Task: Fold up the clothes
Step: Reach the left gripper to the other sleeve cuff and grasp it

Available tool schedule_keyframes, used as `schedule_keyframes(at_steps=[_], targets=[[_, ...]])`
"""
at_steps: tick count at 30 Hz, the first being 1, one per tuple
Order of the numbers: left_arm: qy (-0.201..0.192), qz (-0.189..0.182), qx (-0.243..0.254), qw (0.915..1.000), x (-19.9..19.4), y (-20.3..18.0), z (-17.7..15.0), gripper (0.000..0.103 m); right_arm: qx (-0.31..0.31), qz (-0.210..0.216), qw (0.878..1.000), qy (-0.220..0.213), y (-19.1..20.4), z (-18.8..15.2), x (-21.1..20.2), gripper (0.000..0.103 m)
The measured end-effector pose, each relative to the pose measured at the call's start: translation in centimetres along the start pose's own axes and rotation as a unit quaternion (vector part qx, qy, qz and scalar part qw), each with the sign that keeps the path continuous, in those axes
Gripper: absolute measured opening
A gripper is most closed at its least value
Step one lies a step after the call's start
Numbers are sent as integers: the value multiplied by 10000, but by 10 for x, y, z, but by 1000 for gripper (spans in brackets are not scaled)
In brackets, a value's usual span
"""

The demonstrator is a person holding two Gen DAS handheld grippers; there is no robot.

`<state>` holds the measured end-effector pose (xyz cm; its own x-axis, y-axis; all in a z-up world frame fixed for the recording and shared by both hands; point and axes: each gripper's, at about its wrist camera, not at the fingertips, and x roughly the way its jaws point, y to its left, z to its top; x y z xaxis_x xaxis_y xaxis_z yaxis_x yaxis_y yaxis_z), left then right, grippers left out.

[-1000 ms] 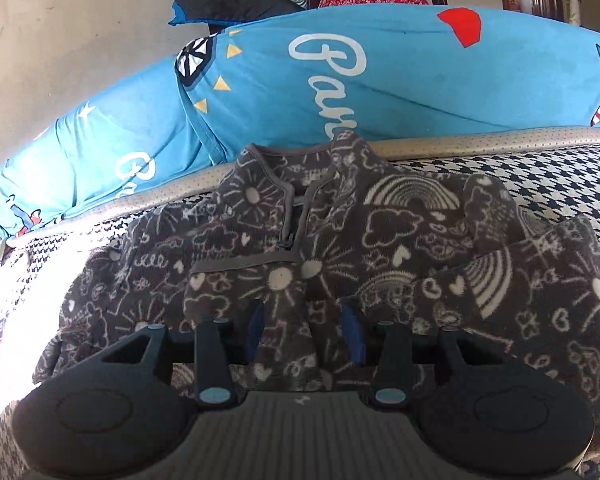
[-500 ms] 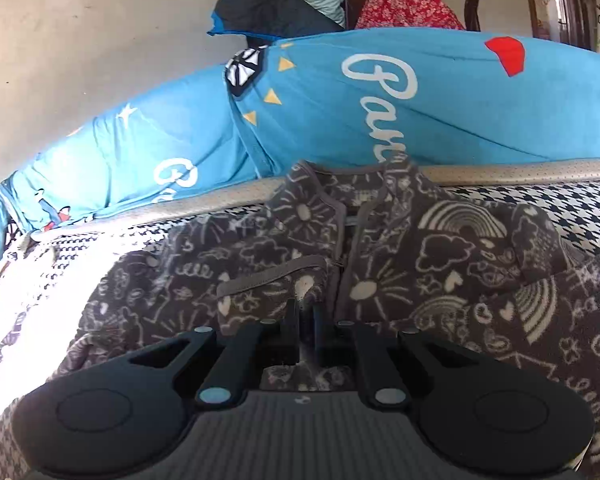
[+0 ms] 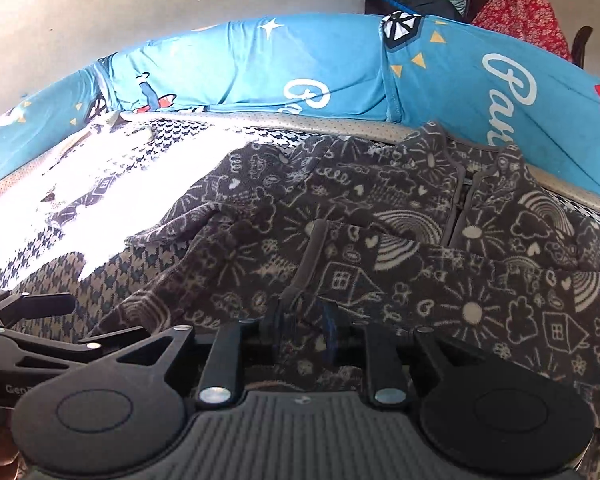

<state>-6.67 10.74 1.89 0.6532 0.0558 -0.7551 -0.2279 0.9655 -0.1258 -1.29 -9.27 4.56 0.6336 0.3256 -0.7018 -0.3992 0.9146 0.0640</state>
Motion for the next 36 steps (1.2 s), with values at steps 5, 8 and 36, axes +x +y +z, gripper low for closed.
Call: schedule_keyframes(at_steps=[5, 8, 36], targets=[[-16, 303, -143, 9994, 6, 15, 4, 103, 686, -688, 9948, 295, 5, -16, 10, 38], [-17, 418, -346, 9985, 8, 29, 7, 103, 815, -1119, 9902, 184, 16, -31, 16, 39], [-417, 1525, -1594, 9745, 50, 120, 56, 103, 466, -1835, 9794, -696, 47, -60, 24, 48]])
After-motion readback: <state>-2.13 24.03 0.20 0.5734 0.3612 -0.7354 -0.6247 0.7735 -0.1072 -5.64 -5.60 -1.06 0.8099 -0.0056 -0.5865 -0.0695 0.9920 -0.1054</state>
